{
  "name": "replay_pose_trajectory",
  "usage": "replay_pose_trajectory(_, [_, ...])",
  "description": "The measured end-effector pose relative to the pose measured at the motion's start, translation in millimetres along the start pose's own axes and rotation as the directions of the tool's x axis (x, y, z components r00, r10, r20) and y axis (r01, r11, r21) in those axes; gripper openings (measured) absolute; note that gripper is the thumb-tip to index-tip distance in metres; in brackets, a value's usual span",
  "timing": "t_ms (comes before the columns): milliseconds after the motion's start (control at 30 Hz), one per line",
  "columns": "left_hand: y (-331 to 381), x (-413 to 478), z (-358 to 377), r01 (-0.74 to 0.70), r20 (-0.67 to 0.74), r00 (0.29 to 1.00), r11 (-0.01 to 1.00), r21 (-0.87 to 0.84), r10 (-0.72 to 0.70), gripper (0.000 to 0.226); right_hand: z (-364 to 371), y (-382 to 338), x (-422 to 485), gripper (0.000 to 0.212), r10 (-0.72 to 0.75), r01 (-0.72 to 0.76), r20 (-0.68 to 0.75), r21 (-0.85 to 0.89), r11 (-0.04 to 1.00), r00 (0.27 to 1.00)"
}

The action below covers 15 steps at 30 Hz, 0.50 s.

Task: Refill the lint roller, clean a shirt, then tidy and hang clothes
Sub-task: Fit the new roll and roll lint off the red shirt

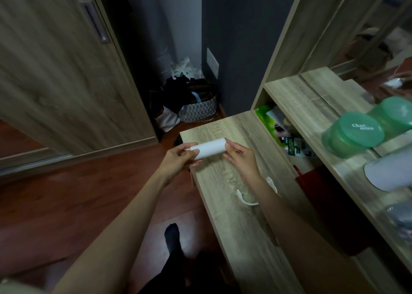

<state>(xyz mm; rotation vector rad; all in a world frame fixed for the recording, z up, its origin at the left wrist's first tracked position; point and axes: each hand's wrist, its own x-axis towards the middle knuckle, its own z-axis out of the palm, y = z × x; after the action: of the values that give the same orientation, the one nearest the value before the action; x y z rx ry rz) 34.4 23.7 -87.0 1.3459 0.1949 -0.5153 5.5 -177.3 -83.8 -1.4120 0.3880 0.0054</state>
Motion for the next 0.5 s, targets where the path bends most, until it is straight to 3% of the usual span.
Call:
replay_pose_trajectory(100, [5,-1,4,-0.017,0.102,0.995,0.971,0.238,-0.008,0.032,-6,-5,0,0.031,-0.035,0.035,0.007,-0.034,0.999,0.999])
replay_pose_trajectory(233, [9,5,13,-0.172,0.269,0.963,0.801,0.573,0.014,0.065,-13,-14,0,0.025,-0.071,0.075,0.050,-0.076,0.994,0.996])
replay_pose_trajectory(367, [9,4,32,-0.333,0.398,0.915,0.674,0.660,0.062,0.100,-19,-23,-4,0.019,-0.069,0.071,0.044,-0.061,0.996,0.997])
replay_pose_trajectory(500, [10,2,46,-0.405,0.476,0.876,0.647,0.646,0.074,0.101,-29,-23,-14,0.025,-0.034,0.034,0.010,-0.070,0.997,0.999])
